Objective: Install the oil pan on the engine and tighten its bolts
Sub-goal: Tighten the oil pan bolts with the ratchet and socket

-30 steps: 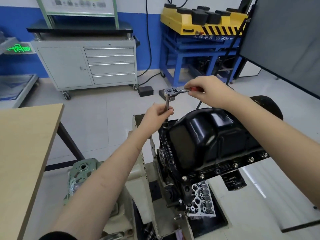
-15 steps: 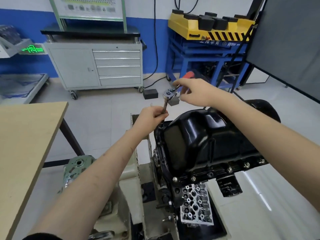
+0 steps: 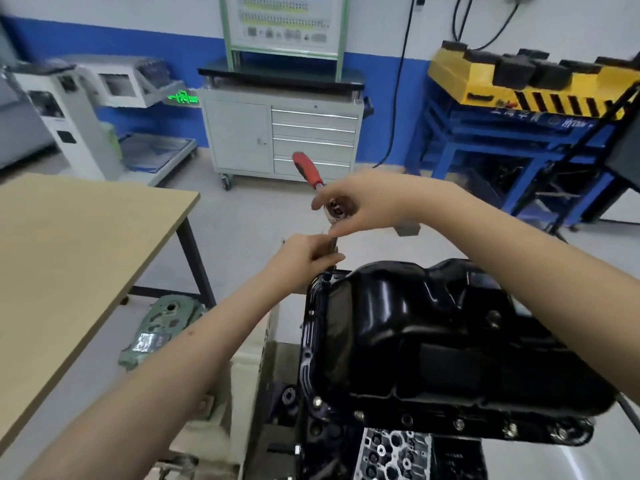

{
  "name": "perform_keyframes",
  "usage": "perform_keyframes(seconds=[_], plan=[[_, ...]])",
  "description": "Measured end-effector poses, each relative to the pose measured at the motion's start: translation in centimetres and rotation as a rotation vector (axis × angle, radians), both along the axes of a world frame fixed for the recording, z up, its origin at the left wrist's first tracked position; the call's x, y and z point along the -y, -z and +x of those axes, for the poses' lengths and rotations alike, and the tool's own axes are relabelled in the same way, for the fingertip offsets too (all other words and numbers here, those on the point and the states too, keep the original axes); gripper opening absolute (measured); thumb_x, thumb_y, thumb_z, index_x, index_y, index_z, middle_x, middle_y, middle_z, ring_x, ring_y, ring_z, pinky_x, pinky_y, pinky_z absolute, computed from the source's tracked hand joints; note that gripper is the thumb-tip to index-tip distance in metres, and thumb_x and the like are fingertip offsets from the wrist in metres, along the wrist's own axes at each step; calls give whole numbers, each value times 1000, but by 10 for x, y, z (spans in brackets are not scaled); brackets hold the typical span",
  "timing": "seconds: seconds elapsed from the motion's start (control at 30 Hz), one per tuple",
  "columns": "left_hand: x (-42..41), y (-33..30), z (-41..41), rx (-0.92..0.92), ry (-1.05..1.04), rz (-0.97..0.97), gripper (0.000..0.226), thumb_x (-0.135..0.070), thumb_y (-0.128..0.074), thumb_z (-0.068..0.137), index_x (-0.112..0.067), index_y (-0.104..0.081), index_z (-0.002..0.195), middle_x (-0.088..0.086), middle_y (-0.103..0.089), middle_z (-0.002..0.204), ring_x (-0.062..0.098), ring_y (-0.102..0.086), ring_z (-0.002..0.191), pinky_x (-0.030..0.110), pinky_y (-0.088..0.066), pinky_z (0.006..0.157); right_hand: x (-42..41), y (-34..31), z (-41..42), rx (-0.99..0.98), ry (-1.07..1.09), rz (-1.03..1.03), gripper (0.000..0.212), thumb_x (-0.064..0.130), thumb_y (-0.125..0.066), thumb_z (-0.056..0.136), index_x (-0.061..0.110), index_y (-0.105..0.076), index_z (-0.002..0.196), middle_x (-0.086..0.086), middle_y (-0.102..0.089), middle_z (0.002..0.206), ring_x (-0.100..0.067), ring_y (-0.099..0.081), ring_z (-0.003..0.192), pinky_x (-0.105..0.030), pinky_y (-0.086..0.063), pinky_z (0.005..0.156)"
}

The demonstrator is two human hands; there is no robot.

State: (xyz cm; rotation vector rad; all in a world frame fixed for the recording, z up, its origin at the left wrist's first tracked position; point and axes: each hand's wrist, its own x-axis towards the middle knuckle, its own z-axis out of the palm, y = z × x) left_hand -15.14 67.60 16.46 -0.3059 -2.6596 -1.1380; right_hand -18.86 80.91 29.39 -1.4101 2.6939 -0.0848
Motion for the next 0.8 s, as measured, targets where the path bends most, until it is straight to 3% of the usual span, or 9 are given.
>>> perform_keyframes(seconds=[0.07, 0.13, 0.2, 0.3, 0.43, 0.5, 0.63, 0.73, 0.8], plan=[[-1, 2, -1, -41, -13, -13, 34, -18, -66, 84, -22, -41, 61, -17, -40, 43, 1, -43, 42, 8, -33, 50, -1, 1, -6, -101, 35, -22, 39, 53, -63, 77, 26, -59, 105, 19, -50, 74, -1, -46, 69, -15, -30, 49], [-4, 3, -1, -70, -19, -32, 27, -18, -65, 85, -16, -45, 66, -14, -38, 44, 10, -39, 44, 19, -27, 49, -3, 4, -9, -213, 77, -15, 44, 63, -60, 73, 23, -58, 90, 9, -54, 74, -13, -49, 82, -22, -27, 48], [-6, 3, -2, -77, -17, -48, 28, -18, -64, 85, -6, -49, 66, 0, -41, 45, 24, -39, 50, 27, -24, 52, -5, 6, -9, -273, 85, 5, 50, 67, -56, 72, 21, -61, 90, 9, -46, 66, -20, -51, 86, -22, -25, 47], [-8, 4, 0, -77, -3, -11, 27, -18, -62, 87, -1, -52, 68, 1, -44, 48, 23, -40, 51, 27, -28, 54, -8, 6, -9, -223, 67, 4, 44, 63, -54, 77, 24, -62, 95, 15, -39, 64, -15, -47, 77, -25, -26, 50], [-28, -11, -5, 69, -39, 388, 20, -17, -47, 93, -22, -52, 74, -6, -52, 62, 6, -50, 52, 23, -43, 55, -6, 5, -7, -236, 62, 29, 44, 63, -51, 79, 25, -61, 97, 10, -48, 70, -14, -47, 76, -22, -23, 47], [-39, -16, -8, 96, -82, 528, 28, -13, -40, 92, -20, -39, 65, -10, -43, 51, 8, -43, 45, 30, -38, 52, -2, 5, -1, -281, 79, 33, 42, 63, -48, 81, 26, -60, 96, 12, -42, 66, -16, -44, 77, -21, -18, 48], [-46, -21, -10, 93, -47, 555, 20, -20, -34, 68, -17, -25, 51, -9, -23, 40, 2, -18, 37, 17, -17, 42, -3, -2, 2, -170, -71, 58, 32, 38, -53, 88, 24, -59, 116, 10, -50, 83, -11, -38, 77, -22, -26, 63], [-43, -21, -13, 157, 9, 568, 16, -20, -37, 63, -19, -28, 50, -11, -26, 36, 4, -22, 38, 21, -20, 44, -6, -7, 3, -63, -166, 86, 38, 15, -55, 87, 29, -58, 122, 7, -52, 99, -7, -39, 82, -14, -28, 62], [-39, -20, -14, 200, 24, 538, 20, -24, -41, 65, -21, -31, 48, -10, -31, 36, 6, -27, 39, 23, -25, 45, -5, -7, 3, -81, -186, 116, 39, 15, -55, 87, 29, -57, 124, 6, -56, 103, -7, -41, 84, -17, -27, 62]])
